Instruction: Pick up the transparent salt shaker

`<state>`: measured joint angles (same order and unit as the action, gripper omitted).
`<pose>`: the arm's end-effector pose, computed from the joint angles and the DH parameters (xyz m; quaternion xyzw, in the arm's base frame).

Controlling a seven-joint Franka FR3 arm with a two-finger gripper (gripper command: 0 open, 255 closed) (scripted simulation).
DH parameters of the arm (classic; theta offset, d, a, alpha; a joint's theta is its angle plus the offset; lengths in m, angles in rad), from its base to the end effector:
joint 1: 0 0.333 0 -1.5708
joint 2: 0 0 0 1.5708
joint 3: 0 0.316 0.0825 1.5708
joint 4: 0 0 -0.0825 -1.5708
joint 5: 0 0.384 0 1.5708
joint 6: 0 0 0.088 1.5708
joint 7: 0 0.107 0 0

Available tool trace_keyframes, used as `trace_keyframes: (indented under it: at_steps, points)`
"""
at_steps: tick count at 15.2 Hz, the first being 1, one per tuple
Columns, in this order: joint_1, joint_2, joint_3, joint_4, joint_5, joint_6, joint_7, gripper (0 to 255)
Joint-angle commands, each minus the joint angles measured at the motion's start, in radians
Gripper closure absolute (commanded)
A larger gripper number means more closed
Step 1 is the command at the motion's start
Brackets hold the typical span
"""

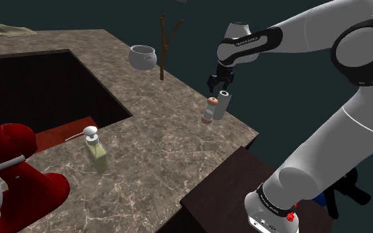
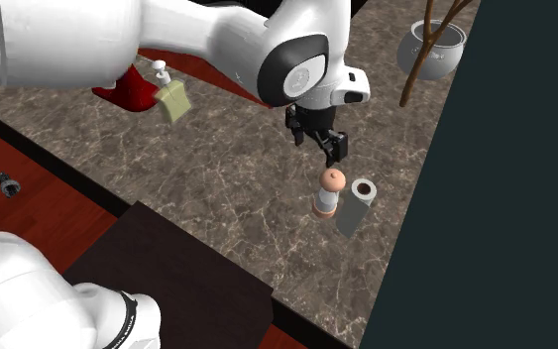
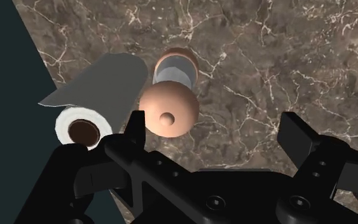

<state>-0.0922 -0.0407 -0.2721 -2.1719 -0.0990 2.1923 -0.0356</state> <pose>0.4967 -0.1940 0.4157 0.9896 -0.1362 0.0222 0.0408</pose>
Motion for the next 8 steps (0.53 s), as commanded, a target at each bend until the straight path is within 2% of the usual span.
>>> trace_keyframes:
  at_steps: [1, 7, 8]
  points:
    - [-0.008, 0.073, -0.011, 0.035, 0.021, 0.034, -0.022, 0]
    - [-0.05, 0.306, -0.02, 0.187, 0.101, 0.098, -0.089, 0]
    - [-0.052, 0.311, -0.019, 0.191, 0.103, 0.099, -0.09, 0]
